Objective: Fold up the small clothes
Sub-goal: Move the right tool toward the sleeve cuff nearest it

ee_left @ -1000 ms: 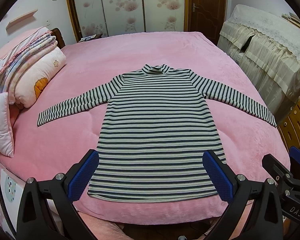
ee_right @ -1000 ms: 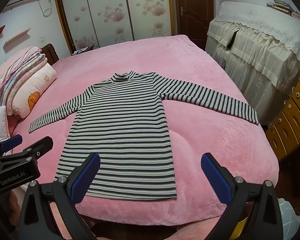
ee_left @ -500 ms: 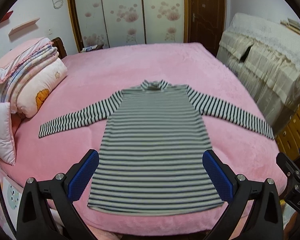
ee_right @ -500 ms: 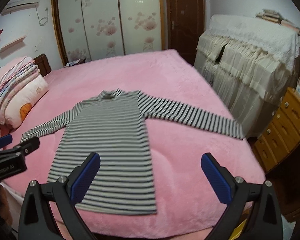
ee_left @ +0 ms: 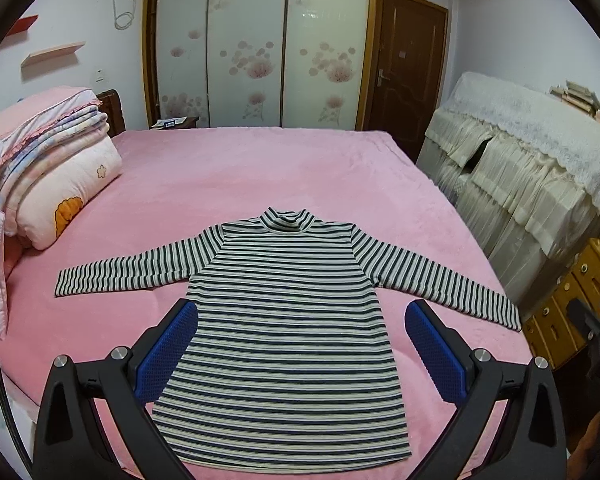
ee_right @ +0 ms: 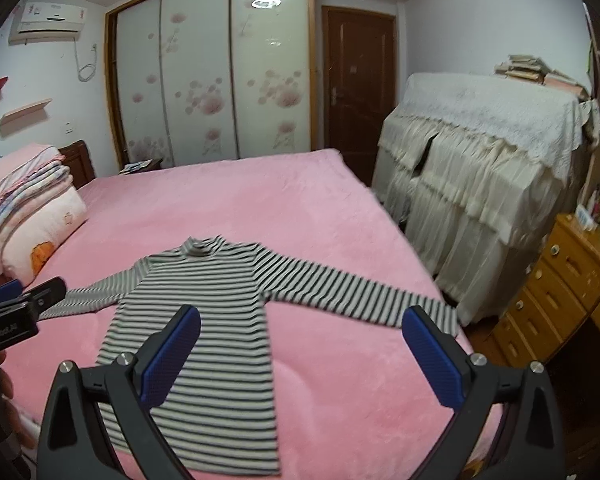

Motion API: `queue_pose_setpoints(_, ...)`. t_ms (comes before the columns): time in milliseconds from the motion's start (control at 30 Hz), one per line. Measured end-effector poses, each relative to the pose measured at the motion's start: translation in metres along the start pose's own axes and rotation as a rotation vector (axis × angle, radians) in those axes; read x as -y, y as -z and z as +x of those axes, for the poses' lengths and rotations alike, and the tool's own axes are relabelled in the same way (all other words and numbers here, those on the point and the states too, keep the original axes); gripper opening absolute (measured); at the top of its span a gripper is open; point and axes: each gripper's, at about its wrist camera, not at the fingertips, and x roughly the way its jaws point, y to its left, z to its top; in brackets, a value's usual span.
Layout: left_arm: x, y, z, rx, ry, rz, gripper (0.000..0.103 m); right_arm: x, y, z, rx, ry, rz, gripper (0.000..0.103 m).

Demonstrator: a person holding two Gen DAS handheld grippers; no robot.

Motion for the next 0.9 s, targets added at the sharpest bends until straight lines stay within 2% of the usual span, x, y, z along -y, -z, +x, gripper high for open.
queue_pose_setpoints(133, 0.014, -0.008, 0.007, -0.026, -0.022, 0.059, 0.103, 0.008, -0.008, 0.002, 0.028, 0.026, -0.014, 0.101)
queue_pose_setpoints(300, 0.030, -0.022, -0.003, 0.025, 0.001, 0.108, 0.103, 0.017, -0.015, -0.001, 0.060, 0.009, -0.033, 0.101)
queue_pose_setpoints(500, 0.052, -0.042, -0.022, 0.045, 0.125, 0.145, 0.103, 0.026, -0.016, -0.021, 0.138, -0.006, -0.061, 0.101)
queue_pose_setpoints(700, 0.087, -0.050, -0.031, 0.065, 0.158, 0.219, 0.103, 0.043, -0.020, -0.035, 0.170, -0.014, -0.072, 0.101)
queue_pose_setpoints(900, 0.134, -0.058, -0.010, 0.087, 0.146, 0.316, 0.103, 0.067, -0.019, -0.023, 0.155, 0.050, -0.098, 0.101)
